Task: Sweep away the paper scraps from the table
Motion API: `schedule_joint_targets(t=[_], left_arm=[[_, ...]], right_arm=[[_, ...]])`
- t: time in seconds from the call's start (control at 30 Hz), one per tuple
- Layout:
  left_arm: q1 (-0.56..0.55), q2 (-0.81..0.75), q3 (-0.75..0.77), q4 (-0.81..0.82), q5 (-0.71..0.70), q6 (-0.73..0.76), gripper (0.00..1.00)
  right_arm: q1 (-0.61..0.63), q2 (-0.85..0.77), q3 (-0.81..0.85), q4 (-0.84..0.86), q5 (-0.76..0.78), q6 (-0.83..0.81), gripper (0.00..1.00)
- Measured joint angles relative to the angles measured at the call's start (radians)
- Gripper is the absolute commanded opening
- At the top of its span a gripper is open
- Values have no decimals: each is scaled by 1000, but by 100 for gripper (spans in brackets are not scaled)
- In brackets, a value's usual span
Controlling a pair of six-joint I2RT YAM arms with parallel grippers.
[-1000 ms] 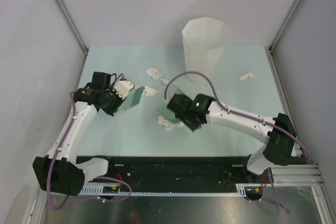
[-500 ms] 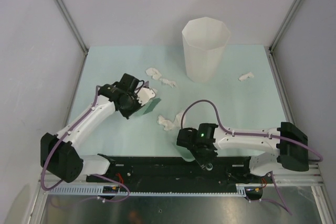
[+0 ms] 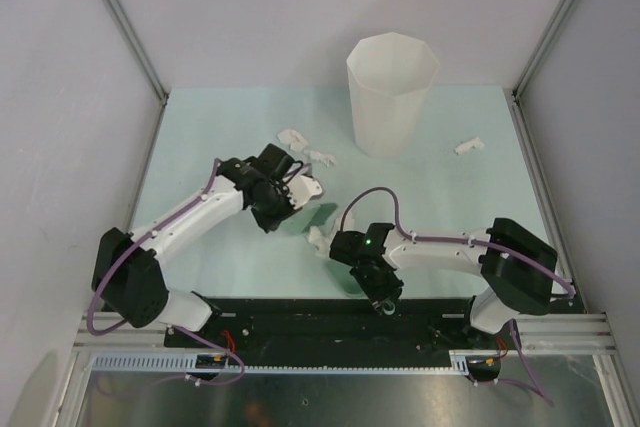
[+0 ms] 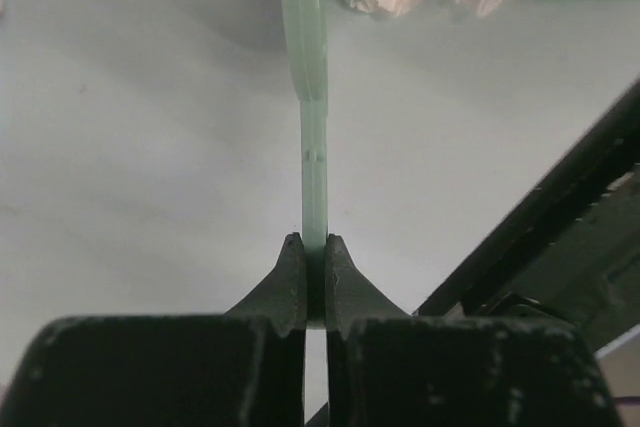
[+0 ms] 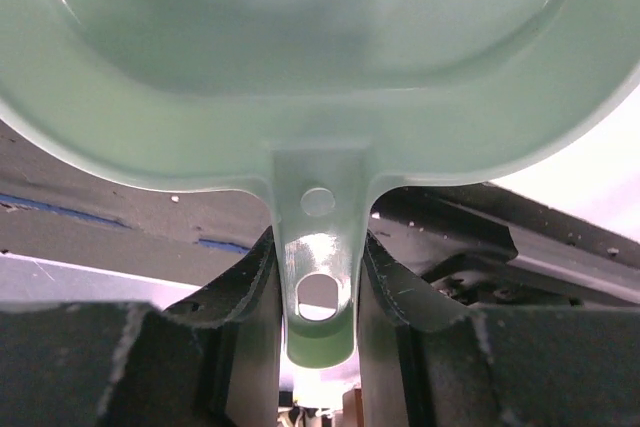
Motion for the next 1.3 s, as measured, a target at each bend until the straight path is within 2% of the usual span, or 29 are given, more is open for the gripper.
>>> schedule_joint_targets(t=[0.17, 0.33, 0.57, 0.7, 1.0, 1.3], left_arm=[[-84, 2, 6, -10, 124, -2, 0], [-102, 0, 51, -61, 235, 0, 0], [-89, -56, 85, -110, 210, -8, 0], [-40, -98, 112, -121, 191, -11, 0], [147, -169, 152, -120, 104, -6, 0], [242, -169, 152, -120, 101, 10, 0]], right_arm=[[-42, 12, 0, 51, 6, -43, 0], [-63, 27, 0, 91, 13, -78, 0], [-54, 27, 0, 112, 32, -87, 0], [-44, 15, 0, 113, 34, -87, 0], [42, -86, -2, 85, 43, -83, 0], [136, -148, 79, 12, 59, -97, 0]])
